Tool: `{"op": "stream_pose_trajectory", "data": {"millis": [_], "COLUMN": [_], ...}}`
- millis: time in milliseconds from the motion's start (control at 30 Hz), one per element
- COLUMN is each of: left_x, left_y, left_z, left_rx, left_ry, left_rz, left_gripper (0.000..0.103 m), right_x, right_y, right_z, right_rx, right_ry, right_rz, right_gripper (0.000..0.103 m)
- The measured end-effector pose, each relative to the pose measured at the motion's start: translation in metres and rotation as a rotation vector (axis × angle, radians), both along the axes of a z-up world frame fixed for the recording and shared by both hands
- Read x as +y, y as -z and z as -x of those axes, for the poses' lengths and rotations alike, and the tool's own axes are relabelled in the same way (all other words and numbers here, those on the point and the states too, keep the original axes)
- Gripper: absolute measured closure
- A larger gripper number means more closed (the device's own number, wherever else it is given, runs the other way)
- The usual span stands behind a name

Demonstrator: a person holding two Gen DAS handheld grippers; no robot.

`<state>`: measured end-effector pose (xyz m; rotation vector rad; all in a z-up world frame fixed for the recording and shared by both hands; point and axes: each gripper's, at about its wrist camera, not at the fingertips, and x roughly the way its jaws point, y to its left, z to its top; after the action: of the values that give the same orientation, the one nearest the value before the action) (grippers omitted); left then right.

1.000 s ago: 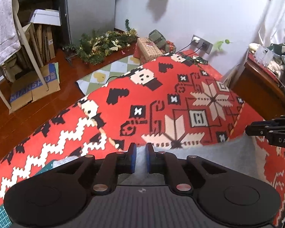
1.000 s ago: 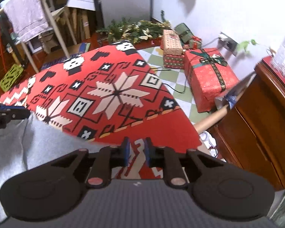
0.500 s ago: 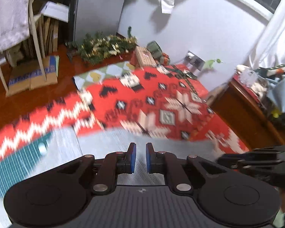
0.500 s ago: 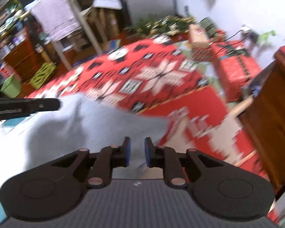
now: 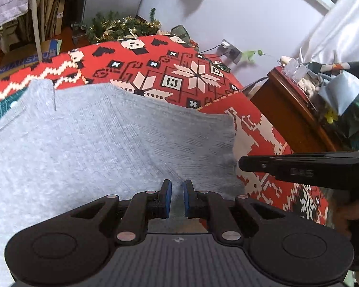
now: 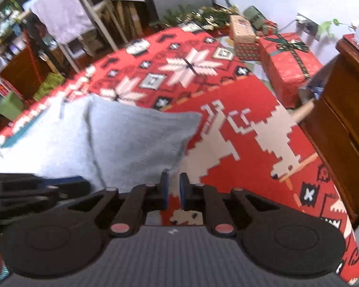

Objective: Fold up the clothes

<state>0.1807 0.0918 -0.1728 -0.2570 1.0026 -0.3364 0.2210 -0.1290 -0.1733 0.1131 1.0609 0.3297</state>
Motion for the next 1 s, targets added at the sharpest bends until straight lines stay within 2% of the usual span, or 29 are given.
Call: {"op": "stream_pose_trajectory", "data": {"millis": [167,333,567,767,933,967,1000], "left_x": [0.004,0.015,0.051,0.084,0.100,0.102,0.103], "left_y": [0.007,-0.007,-0.023,-0.015,-0.009,-0.009,-0.009], "left_z": [-0.006,-0.003,0.015,0.022,0.019,0.017,0.015], "left_rx": [-0.009,-0.048,-0.056,-0.020,-0.004,-0.002,-0.001], "left_ry": [-0.059,-0.110,-0.199,-0.247,-0.249,-0.246,-0.244], "left_rz": [0.066,0.098,0.071,0.024,0.020,0.022,0.025], "left_gripper": [0.094,0.094,0.094,0.094,0.094,0.094,0.094], "right_x": [0.017,0.036,0.075,0.116,0.140,0.143,0.145], "right_y": [-0.009,-0.014,-0.022,-0.009,0.006,0.009,0.010], "right_z": [0.003,-0.002,-0.028,-0.058,-0.076,-0.079,-0.081], "right_rx": [-0.010,-0.020,-0.053,-0.047,-0.009,0.006,0.011], "right_ry": [-0.047,-0.068,-0.123,-0.172,-0.202,-0.210,-0.217], "right_rz": [-0.033,-0.057,-0.067,-0.063,-0.026,-0.015,-0.004], "right_gripper": [0.092,0.092,0.092,0.092,0.091,0.092,0.101]}}
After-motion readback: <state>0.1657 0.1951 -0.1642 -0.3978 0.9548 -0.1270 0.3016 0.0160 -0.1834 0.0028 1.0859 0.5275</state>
